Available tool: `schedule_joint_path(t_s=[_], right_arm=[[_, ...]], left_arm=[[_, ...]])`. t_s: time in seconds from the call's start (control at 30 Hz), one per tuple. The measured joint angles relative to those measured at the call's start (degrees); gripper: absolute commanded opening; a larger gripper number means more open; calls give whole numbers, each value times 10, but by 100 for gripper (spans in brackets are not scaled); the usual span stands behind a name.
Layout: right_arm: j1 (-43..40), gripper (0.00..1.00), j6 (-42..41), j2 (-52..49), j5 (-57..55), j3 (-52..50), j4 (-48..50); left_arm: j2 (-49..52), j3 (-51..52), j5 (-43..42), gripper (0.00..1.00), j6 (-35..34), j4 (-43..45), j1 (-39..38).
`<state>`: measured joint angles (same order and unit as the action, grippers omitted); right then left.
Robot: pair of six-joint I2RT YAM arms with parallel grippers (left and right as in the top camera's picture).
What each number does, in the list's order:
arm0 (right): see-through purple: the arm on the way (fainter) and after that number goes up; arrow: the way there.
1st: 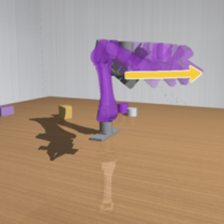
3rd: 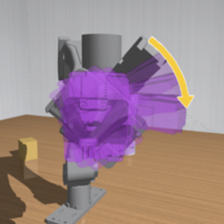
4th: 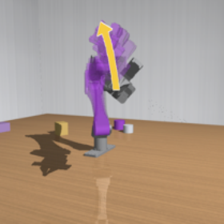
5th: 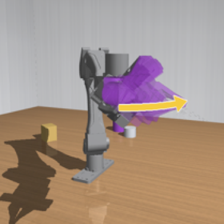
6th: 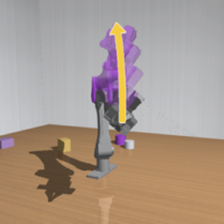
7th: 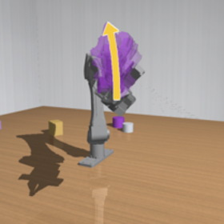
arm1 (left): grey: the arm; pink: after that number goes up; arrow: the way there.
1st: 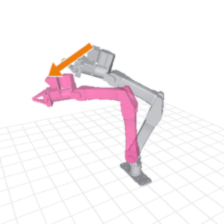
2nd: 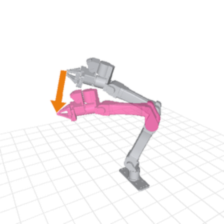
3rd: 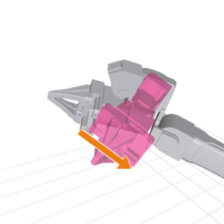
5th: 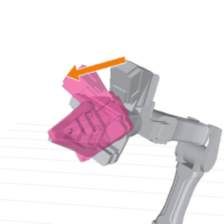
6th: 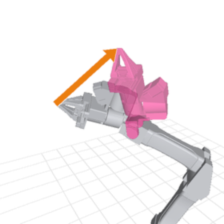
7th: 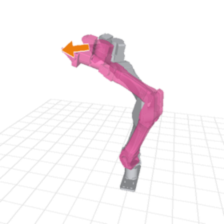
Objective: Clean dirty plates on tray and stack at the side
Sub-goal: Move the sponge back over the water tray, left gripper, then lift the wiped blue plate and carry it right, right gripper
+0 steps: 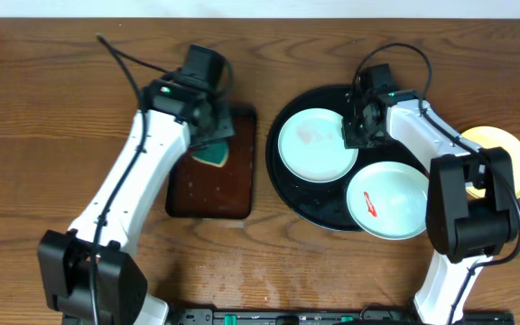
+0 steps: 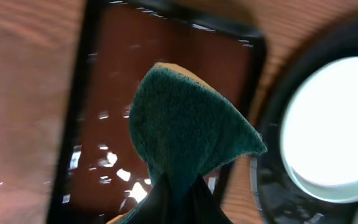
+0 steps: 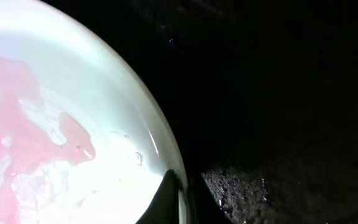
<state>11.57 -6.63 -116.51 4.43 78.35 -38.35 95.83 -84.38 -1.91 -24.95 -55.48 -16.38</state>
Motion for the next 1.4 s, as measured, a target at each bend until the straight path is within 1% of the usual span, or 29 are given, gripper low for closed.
schedule_joint_path(t_s=[0.23,0.37,0.6,1.13,1.4], right_arm=[[0,1,-2,0,3,7,-18],[0,1,-2,6,7,8,-28],[0,1,6,64,3,8,-40],[0,1,10,216,-64,8,-78],[0,1,9,231,-79,8,-103]], left_arm=[[2,13,8,8,13,-46,64],[2,14,10,8,15,-54,83],[2,16,10,8,23,-54,82],[2,20,10,8,26,-54,82],[2,20,10,8,27,-54,82]])
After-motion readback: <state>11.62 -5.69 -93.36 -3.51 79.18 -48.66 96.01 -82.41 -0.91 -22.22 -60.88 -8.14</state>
